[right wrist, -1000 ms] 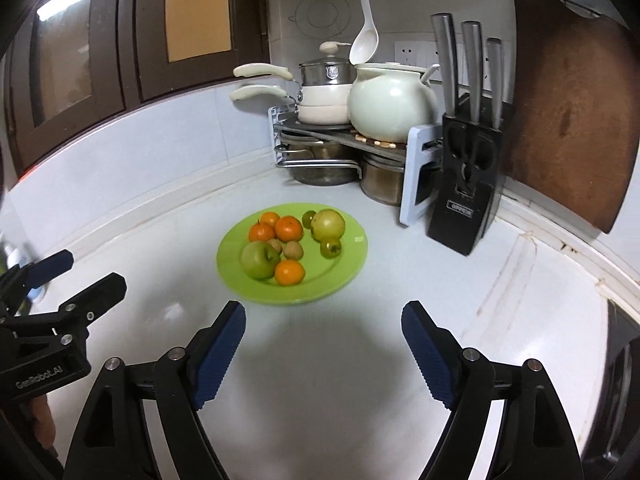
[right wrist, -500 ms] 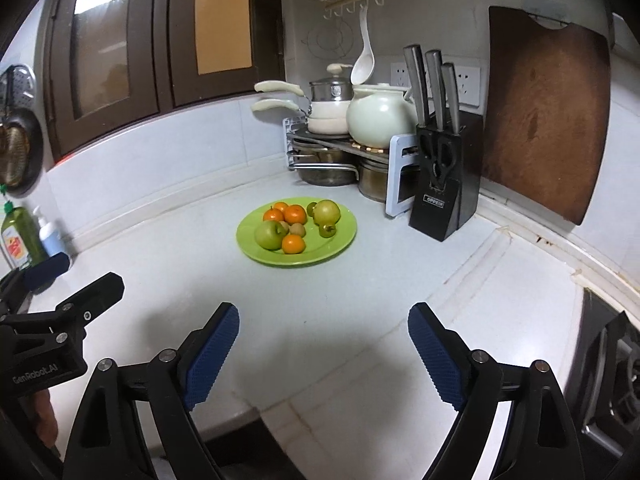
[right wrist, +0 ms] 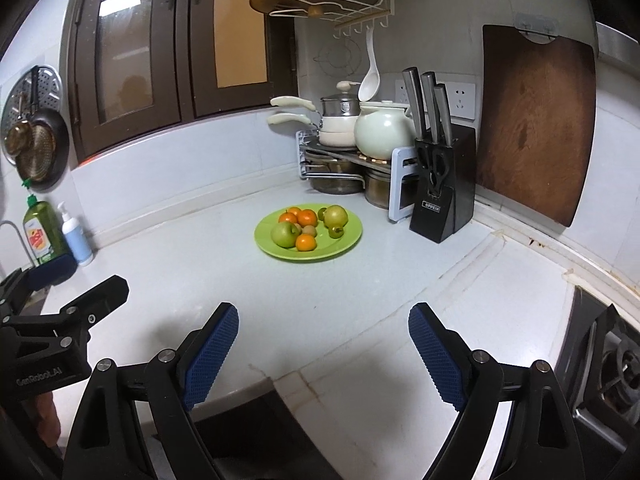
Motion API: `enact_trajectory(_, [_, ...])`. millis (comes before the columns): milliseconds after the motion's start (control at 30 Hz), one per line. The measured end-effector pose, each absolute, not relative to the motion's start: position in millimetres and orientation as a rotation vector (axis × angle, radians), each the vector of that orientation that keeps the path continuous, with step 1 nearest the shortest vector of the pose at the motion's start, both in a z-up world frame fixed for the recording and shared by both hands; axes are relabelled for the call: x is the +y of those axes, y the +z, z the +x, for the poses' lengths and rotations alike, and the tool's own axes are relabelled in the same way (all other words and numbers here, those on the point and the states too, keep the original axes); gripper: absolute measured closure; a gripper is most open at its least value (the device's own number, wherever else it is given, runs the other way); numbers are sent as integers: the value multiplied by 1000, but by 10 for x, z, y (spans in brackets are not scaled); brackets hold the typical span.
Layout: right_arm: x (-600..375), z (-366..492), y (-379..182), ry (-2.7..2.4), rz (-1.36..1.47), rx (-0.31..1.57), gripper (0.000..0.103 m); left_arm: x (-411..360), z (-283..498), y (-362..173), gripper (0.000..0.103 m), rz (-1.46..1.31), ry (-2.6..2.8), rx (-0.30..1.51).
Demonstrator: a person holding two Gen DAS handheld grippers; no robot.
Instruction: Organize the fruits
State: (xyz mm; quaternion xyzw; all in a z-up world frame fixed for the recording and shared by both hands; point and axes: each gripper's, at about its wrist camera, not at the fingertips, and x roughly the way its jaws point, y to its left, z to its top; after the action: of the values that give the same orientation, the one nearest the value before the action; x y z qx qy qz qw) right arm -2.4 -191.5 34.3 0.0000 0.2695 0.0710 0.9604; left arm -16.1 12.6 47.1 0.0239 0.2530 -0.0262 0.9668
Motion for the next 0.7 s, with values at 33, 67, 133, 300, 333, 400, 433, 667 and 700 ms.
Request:
enact_trajectory(33, [-1916, -46, 345, 147, -2, 545, 15, 125, -193, 475, 0, 47, -50, 508])
enact_trajectory(67, [-1919, -64, 348, 148, -3, 544, 15, 120, -217, 480, 0, 48, -48, 505])
enact_trajectory(133, [-1928, -101, 350, 150, -4, 542, 15, 114, -256, 485, 0, 47, -43, 502])
enact_trajectory(300, [-1955, -165, 355, 152, -1, 539, 15, 86, -332, 489, 0, 52, -39, 496])
enact_trajectory(333, [-1964, -175, 355, 152, 0, 539, 15, 79, -342, 488, 0, 52, -39, 497])
enact_trajectory(400, [-1982, -192, 354, 151, 2, 539, 15, 69, -365, 487, 0, 53, -40, 497])
enact_trajectory(433, [-1990, -190, 351, 150, 2, 540, 15, 62, -376, 485, 0, 54, -41, 498])
enact_trajectory(667, [-1987, -241, 349, 151, -1, 542, 15, 61, -424, 484, 0, 53, -44, 495])
enact_trajectory(700, [-1983, -246, 349, 152, -2, 542, 15, 67, -414, 486, 0, 54, -44, 495])
